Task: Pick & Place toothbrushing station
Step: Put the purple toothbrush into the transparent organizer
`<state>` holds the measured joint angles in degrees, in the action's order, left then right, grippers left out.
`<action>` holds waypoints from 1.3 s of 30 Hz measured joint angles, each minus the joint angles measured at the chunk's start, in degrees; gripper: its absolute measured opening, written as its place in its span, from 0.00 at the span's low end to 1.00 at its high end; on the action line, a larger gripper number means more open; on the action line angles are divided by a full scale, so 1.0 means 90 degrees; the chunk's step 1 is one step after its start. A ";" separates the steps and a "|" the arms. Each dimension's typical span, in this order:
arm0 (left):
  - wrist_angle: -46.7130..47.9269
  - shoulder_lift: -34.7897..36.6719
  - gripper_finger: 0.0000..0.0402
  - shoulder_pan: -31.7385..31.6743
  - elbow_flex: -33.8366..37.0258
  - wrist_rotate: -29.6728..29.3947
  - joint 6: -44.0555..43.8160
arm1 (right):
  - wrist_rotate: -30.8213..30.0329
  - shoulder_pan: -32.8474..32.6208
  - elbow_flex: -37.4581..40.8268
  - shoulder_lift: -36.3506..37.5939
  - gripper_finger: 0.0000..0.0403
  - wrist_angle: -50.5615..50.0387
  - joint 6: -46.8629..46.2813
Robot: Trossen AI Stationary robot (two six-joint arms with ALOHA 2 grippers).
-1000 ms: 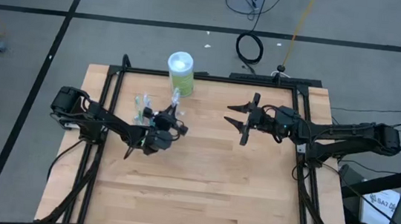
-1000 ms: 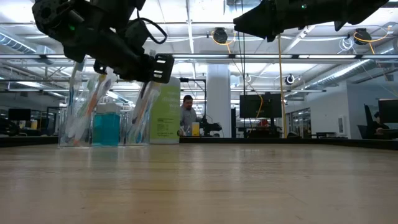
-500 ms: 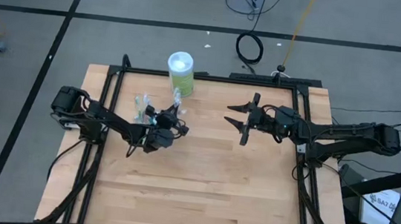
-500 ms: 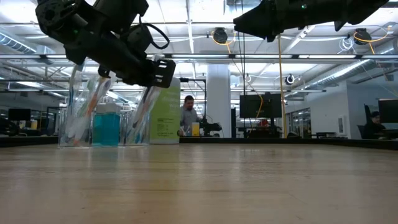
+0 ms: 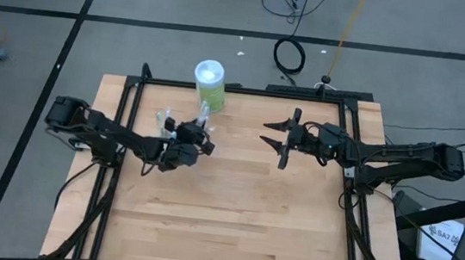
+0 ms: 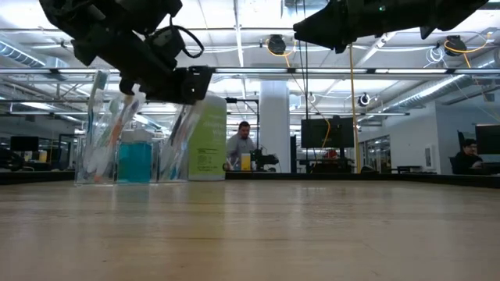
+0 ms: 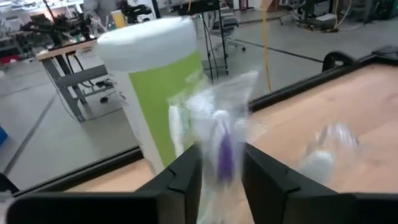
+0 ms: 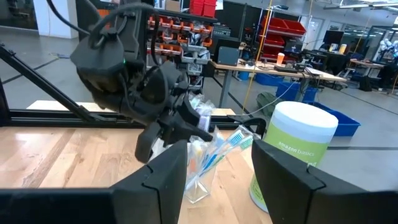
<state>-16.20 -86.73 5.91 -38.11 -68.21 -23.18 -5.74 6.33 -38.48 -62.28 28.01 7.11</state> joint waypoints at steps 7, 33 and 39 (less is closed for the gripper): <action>0.0032 0.0570 0.30 0.0006 0.0000 0.0028 0.0411 | 0.0000 0.0000 0.0000 0.0000 0.44 0.0000 -0.0002; 0.1296 0.1201 0.16 -0.0503 -0.0007 0.1446 -0.0249 | 0.0000 -0.0002 0.0000 0.0001 0.43 0.0011 0.0000; 0.1378 0.1195 0.33 -0.0503 0.0002 0.1566 0.0340 | 0.0000 -0.0002 0.0000 0.0000 0.43 0.0023 0.0000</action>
<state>-3.80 -75.97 1.39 -38.09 -54.11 -20.12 -5.74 6.31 -38.48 -62.28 28.22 7.11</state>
